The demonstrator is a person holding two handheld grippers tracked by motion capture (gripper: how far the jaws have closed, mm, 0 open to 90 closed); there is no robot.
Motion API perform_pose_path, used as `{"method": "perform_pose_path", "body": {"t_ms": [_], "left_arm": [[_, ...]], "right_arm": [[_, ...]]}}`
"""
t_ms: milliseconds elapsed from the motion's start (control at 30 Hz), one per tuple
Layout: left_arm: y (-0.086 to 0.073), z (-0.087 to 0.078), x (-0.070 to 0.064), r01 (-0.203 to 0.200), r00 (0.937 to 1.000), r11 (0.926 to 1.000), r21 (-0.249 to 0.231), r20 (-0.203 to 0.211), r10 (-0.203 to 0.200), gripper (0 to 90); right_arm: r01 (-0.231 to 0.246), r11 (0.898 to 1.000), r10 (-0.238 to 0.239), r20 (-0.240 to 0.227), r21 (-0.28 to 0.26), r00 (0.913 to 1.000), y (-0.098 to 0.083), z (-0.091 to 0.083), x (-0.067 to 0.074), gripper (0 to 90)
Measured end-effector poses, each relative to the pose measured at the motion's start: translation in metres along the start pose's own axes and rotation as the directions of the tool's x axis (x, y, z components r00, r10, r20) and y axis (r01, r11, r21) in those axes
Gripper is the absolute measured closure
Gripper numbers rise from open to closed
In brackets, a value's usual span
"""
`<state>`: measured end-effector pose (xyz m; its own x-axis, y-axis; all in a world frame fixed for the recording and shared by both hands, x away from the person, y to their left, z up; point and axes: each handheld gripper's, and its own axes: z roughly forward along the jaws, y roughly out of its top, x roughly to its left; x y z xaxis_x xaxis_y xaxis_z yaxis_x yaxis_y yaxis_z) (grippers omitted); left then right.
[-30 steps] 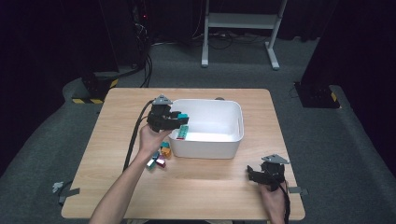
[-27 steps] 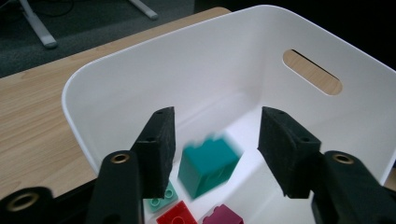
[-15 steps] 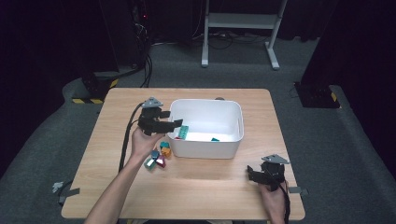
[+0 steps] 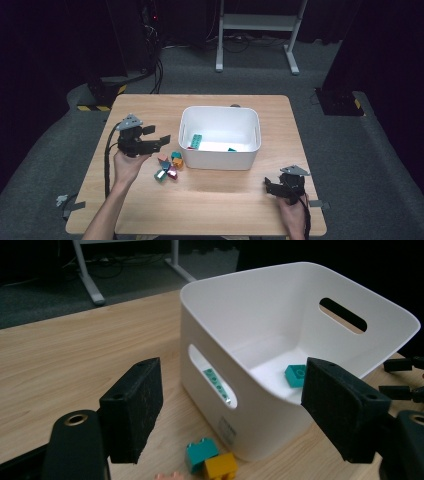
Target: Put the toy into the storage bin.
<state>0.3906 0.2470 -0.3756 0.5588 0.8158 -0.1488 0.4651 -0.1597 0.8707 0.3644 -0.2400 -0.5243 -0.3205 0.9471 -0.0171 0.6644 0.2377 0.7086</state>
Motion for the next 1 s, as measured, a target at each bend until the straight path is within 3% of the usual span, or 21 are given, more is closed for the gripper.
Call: {"method": "perform_pose_path", "body": {"t_ms": [300, 400, 567, 667, 1000], "left_arm": [[-0.036, -0.019, 0.009, 0.015, 0.9984, 0.9996, 0.025, -0.056, -0.013, 29.0], [-0.055, -0.024, 0.011, 0.044, 0.997, 0.9989, 0.015, -0.065, -0.043, 29.0], [-0.077, -0.02, 0.01, 0.067, 0.9952, 0.9972, 0.035, -0.074, -0.064, 28.0], [-0.092, -0.017, 0.008, 0.062, 0.9939, 0.9964, 0.058, -0.095, -0.056, 28.0], [-0.114, -0.008, 0.003, 0.06, 0.9915, 0.9941, 0.09, -0.121, -0.048, 27.3]], "right_arm": [[0.0, 1.0, 0.0, 0.001, 0.0, 1.0, 0.0, 0.0, 0.0, 13.5], [-0.001, 1.0, 0.001, 0.001, 0.0, 1.0, 0.0, 0.0, 0.0, 13.5], [-0.001, 1.0, 0.001, 0.001, 0.0, 1.0, 0.0, 0.0, 0.0, 13.5], [-0.001, 1.0, 0.001, 0.001, 0.0, 1.0, 0.0, 0.0, 0.0, 13.5], [0.0, 1.0, 0.0, 0.001, 0.0, 1.0, 0.0, 0.0, 0.0, 13.5]]}}
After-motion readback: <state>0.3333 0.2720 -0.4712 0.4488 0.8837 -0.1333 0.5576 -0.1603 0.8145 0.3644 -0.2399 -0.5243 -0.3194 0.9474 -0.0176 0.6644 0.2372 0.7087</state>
